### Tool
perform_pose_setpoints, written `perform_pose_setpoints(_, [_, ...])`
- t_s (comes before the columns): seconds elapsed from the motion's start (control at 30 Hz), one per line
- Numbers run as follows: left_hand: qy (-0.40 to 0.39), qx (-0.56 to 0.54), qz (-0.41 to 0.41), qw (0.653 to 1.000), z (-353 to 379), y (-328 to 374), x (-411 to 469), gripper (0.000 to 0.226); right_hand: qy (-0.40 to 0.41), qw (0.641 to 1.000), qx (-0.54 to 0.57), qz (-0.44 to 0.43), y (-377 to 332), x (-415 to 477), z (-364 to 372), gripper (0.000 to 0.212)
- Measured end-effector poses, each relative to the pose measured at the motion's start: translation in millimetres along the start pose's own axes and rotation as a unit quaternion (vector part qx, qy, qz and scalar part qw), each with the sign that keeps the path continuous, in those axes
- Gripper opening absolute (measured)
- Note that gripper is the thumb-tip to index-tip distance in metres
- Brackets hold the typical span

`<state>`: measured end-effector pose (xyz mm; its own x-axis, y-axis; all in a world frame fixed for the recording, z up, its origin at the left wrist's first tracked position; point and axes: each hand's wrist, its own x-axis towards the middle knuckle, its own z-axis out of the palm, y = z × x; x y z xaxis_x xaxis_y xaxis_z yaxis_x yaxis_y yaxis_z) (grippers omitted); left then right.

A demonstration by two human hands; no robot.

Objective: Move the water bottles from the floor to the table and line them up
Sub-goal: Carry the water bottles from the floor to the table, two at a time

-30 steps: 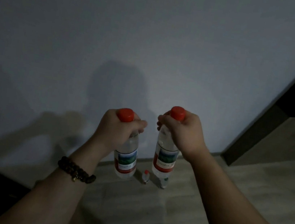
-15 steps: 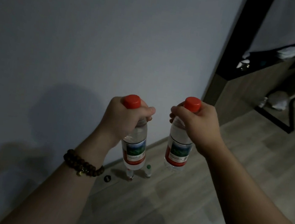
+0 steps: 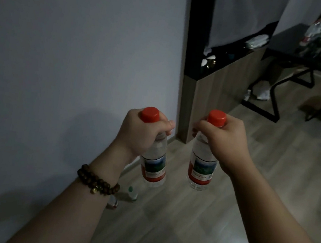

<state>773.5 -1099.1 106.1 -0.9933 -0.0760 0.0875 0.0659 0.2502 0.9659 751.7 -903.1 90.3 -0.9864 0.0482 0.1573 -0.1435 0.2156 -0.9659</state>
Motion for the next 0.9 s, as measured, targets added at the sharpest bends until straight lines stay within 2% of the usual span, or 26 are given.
perform_pose_setpoints(0.07, [-0.009, 0.006, 0.002, 1.0, 35.6, 8.5, 16.1, 0.017, 0.006, 1.0, -0.007, -0.001, 7.3, 17.9, -31.8, 0.013])
perform_pose_setpoints(0.23, [-0.01, -0.002, -0.004, 1.0, 112.7, 25.0, 54.5, 0.017, 0.032, 0.999, -0.016, -0.004, 24.3, 62.1, -100.7, 0.029])
perform_pose_setpoints(0.37, [-0.022, 0.0, -0.007, 1.0, 158.3, 35.4, 83.0, 0.018, 0.039, 0.999, -0.02, 0.002, 36.4, 91.9, -142.6, 0.027])
perform_pose_setpoints(0.7, [-0.058, -0.005, 0.001, 0.998, 240.9, 44.2, 169.7, 0.019, 0.078, 0.996, -0.018, 0.026, 71.1, 167.3, -209.4, 0.03])
perform_pose_setpoints(0.9, [-0.071, -0.009, 0.003, 0.997, 297.1, 34.5, 250.1, 0.022, 0.099, 0.994, -0.026, 0.038, 97.2, 240.7, -245.2, 0.033])
